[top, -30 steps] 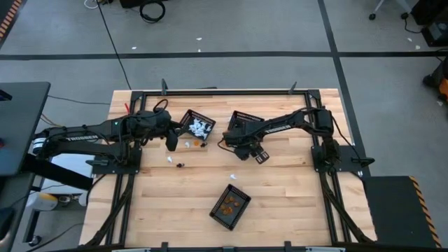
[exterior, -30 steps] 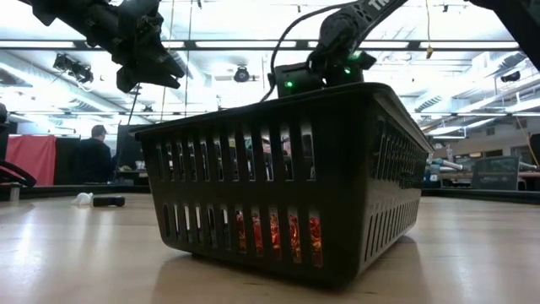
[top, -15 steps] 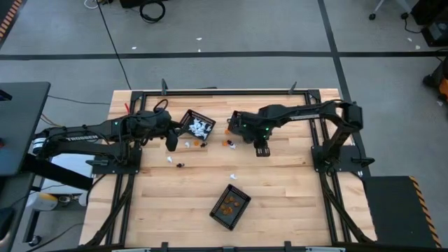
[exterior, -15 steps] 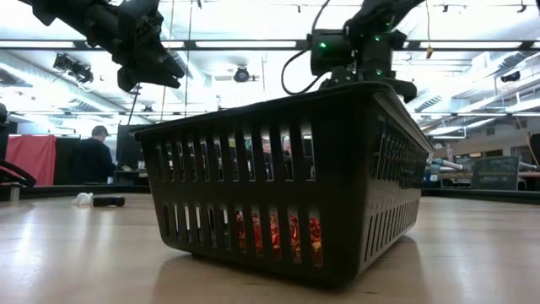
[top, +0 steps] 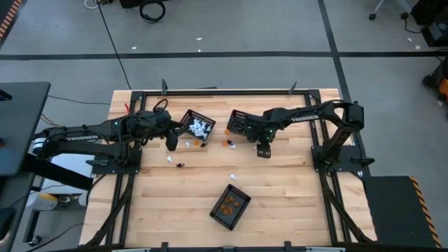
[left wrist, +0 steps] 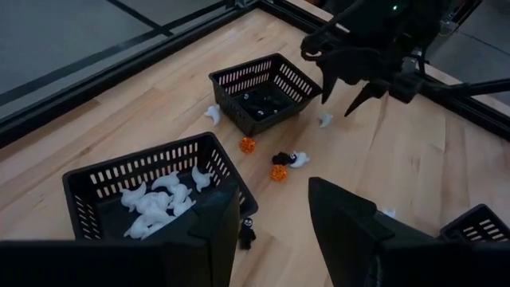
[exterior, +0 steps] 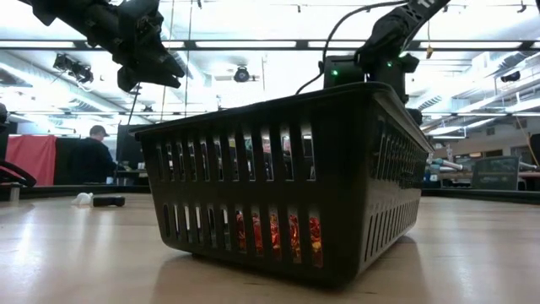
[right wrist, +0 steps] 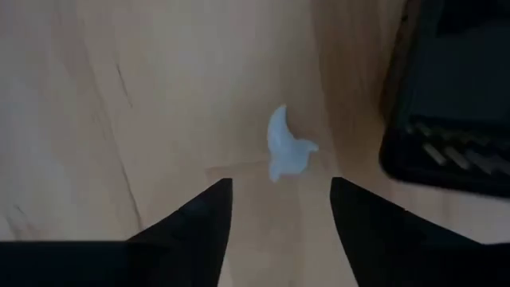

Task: Sort Halloween decoration
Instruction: Put the white ghost toy into the top left black basket

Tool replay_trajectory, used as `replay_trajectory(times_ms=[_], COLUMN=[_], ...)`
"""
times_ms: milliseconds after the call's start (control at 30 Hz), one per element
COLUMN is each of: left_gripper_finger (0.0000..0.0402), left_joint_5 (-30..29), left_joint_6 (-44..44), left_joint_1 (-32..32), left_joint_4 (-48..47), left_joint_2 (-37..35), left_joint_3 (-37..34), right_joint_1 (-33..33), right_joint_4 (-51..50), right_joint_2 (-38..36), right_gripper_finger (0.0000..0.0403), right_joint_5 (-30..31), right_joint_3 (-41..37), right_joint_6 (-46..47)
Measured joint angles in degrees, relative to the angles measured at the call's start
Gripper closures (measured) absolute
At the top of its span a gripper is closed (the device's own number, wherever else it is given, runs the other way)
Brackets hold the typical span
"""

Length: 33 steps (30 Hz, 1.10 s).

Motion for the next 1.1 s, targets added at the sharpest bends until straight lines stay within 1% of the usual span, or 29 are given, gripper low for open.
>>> replay_trajectory(times_ms=[100,167,500,733,967,1100], left_gripper_finger=[0.0241,0.0241,0.0241,0.0241,0.0241,0.0241], left_joint_5=[0.00,0.00,0.00,0.00,0.00,0.00], left_joint_6=[-0.35,-0.35,-0.62,-0.74,-1.32,-1.32], left_joint_1=[0.01,0.01,0.01,-0.01,0.01,0.01], left_joint_4=[-0.01,-0.01,-0.18,-0.33,-0.34,-0.34], left_joint_2=[0.00,0.00,0.00,0.00,0.00,0.00], left_joint_3=[0.00,0.00,0.00,0.00,0.00,0.00], right_joint_1=[0.12,0.58,0.87,1.92,4.70,5.41], right_joint_4=[0.92,3.51,16.54,24.00,29.57,32.76], right_joint_2=[-0.59,-1.24,-6.40,-7.05,-7.06,-7.26], right_gripper_finger=[0.0170,0.0167,0.0174,0.0175,0.0175,0.0184], right_joint_5=[-1.34,-1.02,3.44,5.75,11.25,11.96], right_joint_3=[-1.28,-2.49,-11.17,-14.96,-18.28,-20.49], right_joint_6=[4.43,7.45,19.30,20.25,22.96,23.30])
